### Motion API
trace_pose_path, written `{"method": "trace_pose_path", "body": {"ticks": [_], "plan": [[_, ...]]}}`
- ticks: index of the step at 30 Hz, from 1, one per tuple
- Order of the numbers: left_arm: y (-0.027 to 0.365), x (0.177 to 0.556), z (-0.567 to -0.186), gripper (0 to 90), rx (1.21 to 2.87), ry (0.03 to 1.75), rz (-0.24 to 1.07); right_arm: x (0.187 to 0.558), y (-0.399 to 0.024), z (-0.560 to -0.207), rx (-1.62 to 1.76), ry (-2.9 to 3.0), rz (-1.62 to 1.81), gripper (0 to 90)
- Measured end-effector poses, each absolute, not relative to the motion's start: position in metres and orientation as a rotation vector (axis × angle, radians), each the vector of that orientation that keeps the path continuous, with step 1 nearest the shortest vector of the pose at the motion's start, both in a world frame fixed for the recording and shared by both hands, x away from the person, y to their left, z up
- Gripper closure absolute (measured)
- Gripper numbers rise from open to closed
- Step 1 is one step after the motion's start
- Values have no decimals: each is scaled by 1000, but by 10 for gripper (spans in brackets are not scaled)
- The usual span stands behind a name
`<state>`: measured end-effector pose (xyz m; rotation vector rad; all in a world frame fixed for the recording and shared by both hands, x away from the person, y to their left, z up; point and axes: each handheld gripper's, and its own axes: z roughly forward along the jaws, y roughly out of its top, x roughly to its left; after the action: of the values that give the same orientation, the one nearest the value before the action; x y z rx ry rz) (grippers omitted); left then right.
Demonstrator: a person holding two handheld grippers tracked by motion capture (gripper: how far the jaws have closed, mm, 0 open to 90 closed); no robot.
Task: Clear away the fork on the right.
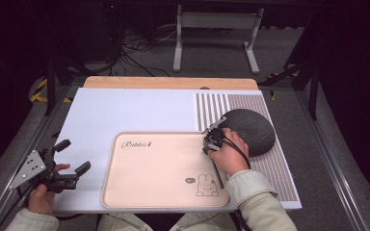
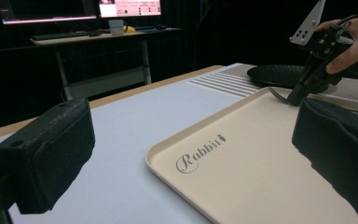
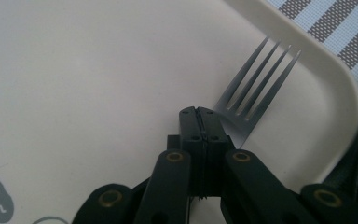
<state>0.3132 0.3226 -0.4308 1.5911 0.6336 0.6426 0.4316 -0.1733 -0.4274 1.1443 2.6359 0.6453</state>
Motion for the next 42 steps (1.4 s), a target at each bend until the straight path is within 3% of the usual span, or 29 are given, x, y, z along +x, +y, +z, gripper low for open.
{"method": "trace_pose_path", "body": {"ticks": [29, 38, 42], "plan": [[323, 314, -431, 0, 1591, 638, 642, 427, -186, -417, 1215, 2578, 654, 899], [323, 313, -431, 0, 1591, 639, 643, 414, -196, -385, 1088, 2470, 831, 695], [323, 313, -431, 0, 1590, 640, 642, 405, -209, -373, 992, 2386, 954, 454]]}}
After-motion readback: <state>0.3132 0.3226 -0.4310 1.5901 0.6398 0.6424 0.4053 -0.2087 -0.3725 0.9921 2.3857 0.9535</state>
